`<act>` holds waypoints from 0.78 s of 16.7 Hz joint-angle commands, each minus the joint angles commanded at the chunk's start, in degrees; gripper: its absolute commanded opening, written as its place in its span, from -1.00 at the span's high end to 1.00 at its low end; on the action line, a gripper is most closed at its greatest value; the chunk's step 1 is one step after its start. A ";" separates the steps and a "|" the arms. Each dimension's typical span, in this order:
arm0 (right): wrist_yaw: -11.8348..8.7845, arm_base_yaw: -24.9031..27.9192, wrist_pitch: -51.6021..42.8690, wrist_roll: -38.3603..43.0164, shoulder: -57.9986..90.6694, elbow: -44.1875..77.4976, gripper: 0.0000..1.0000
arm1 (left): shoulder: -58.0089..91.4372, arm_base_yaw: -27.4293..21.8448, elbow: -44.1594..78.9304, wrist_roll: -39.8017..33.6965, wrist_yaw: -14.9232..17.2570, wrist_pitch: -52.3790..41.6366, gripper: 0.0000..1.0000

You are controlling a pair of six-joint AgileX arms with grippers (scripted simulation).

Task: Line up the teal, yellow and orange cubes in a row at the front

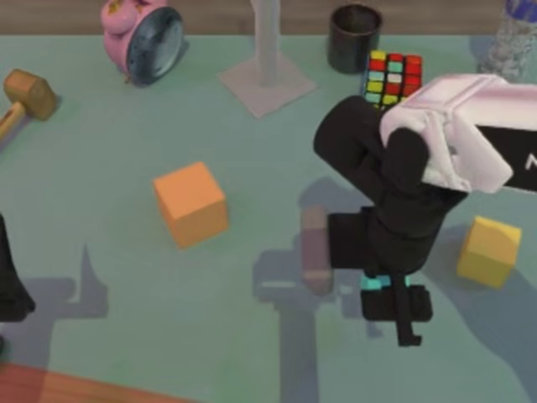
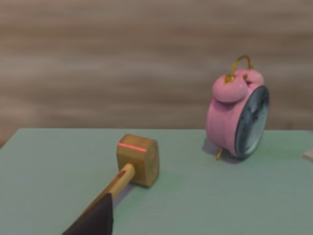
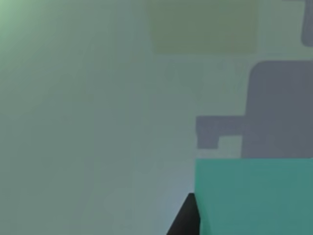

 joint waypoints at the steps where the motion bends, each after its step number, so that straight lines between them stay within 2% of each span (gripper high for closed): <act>1: -0.02 0.12 2.36 -0.06 0.77 -1.48 1.00 | 0.00 0.00 0.00 0.00 0.00 0.00 -1.00; 4: -0.02 0.54 8.05 -0.37 2.74 -5.15 1.00 | 0.00 0.00 0.00 0.00 0.00 0.00 -1.00; 9: 0.01 0.62 9.07 -0.43 3.20 -5.88 1.00 | 0.00 0.00 0.00 0.00 0.00 0.00 -1.00; 13: 0.01 0.62 9.07 -0.43 3.20 -5.88 0.40 | 0.00 0.00 0.00 0.00 0.00 0.00 -1.00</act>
